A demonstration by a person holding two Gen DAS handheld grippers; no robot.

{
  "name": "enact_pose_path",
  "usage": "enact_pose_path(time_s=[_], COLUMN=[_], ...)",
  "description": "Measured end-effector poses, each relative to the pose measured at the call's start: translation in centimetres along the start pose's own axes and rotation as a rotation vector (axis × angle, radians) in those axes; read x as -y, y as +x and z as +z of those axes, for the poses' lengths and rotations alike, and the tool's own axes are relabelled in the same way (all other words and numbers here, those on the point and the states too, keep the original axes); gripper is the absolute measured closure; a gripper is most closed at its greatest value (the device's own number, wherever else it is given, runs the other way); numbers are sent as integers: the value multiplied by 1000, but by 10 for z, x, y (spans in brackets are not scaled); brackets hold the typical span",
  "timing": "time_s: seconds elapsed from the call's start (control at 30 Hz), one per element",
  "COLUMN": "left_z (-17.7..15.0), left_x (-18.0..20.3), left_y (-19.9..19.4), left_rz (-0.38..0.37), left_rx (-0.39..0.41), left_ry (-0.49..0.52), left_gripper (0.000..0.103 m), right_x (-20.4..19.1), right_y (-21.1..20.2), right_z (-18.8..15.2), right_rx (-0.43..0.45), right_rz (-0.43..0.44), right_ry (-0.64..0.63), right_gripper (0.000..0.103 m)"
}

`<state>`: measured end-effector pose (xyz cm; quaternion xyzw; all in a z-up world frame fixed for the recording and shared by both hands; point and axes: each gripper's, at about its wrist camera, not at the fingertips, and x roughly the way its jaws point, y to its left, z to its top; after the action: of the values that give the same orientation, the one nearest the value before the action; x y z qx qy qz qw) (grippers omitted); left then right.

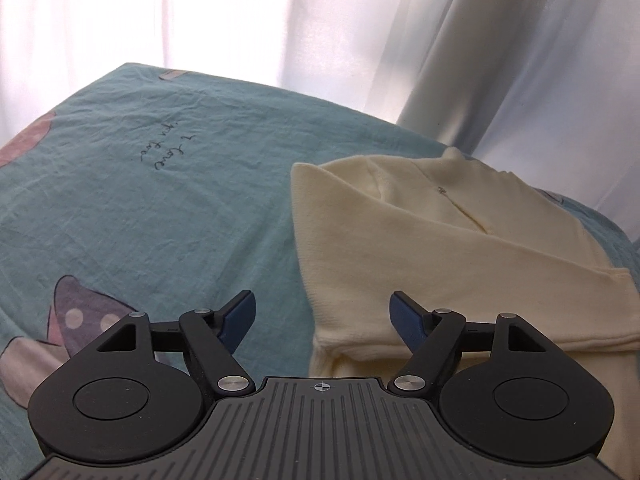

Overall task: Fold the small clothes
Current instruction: 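Move both grippers to the hem of the sweater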

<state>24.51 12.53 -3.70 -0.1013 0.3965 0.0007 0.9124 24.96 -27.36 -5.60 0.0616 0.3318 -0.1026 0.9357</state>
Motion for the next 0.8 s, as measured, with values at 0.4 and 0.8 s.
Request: enact_pose_path(time_s=[0.4, 0.8], left_z=[-44, -87], left_x=[23, 22], left_y=[-18, -62], left_rz=[-124, -141], left_rx=[-53, -120], left_ry=[-3, -34], left_gripper=[7, 0], right_x=[-13, -39], right_y=[-42, -85], right_z=[-23, -61], right_rx=[23, -74], right_rz=[213, 586], right_ry=[-48, -8], right_gripper=[57, 33])
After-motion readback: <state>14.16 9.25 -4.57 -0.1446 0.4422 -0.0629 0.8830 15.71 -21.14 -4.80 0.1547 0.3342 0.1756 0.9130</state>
